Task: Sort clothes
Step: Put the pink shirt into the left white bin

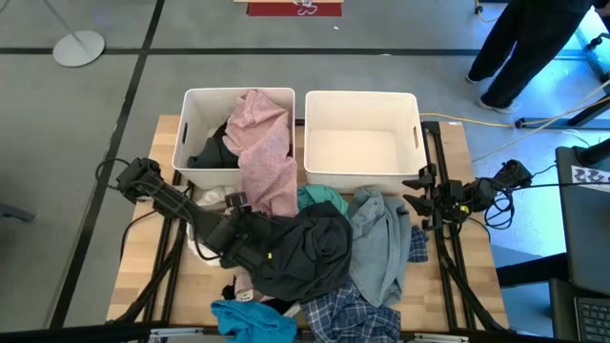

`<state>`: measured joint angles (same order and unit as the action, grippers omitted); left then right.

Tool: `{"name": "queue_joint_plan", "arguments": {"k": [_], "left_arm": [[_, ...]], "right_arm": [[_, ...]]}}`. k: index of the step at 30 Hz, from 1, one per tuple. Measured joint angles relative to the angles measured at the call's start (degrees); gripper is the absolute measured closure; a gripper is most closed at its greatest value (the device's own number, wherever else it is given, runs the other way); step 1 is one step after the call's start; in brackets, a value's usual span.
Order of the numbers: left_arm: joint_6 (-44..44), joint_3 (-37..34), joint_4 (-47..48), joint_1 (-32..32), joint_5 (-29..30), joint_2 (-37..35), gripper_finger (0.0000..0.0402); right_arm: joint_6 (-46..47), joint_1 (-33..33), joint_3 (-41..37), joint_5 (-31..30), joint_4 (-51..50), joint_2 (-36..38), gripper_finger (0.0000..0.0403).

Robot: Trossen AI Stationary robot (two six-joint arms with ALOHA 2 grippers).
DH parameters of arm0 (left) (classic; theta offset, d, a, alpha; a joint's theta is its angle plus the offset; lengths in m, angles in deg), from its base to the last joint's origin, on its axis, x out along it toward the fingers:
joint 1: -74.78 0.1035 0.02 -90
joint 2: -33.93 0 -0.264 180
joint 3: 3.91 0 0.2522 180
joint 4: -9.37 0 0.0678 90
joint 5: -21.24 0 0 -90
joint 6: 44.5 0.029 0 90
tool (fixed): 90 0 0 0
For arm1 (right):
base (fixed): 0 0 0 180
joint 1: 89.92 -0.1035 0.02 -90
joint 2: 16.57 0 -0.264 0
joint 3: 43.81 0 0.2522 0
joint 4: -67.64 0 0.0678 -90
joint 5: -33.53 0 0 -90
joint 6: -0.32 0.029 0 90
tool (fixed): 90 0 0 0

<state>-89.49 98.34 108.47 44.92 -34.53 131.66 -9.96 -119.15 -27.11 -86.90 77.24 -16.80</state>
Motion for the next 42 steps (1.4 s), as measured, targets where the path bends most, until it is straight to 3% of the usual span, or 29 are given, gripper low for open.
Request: {"name": "queue_joint_plan", "arguments": {"k": [7, 18, 23, 32, 42], "left_arm": [[-0.92, 0.02, 0.71, 1.11, -1.19, 0.62, 0.0187], [2.06, 0.02, 4.18, 3.36, -1.02, 6.3, 0.0182], [5.77, 0.02, 4.42, 5.16, -0.4, 8.78, 0.0227], [10.06, 0.02, 4.44, 6.91, 1.43, 8.84, 0.0386], [11.5, 4.68, 4.65, 5.17, 13.71, 4.3, 0.0395]], "right_arm": [[0.0, 0.0, 0.0, 0.0, -0.44, -0.02, 0.0221], [0.0, 0.0, 0.0, -0.04, -0.38, -0.01, 0.0221], [-0.02, 0.0, 0.0, -0.13, -0.39, -0.02, 0.0221], [-0.45, 0.0, 0.0, -3.06, -0.35, -0.01, 0.0221], [-0.35, 0.0, 0.0, -3.06, -0.33, 0.0, 0.0221]]}}
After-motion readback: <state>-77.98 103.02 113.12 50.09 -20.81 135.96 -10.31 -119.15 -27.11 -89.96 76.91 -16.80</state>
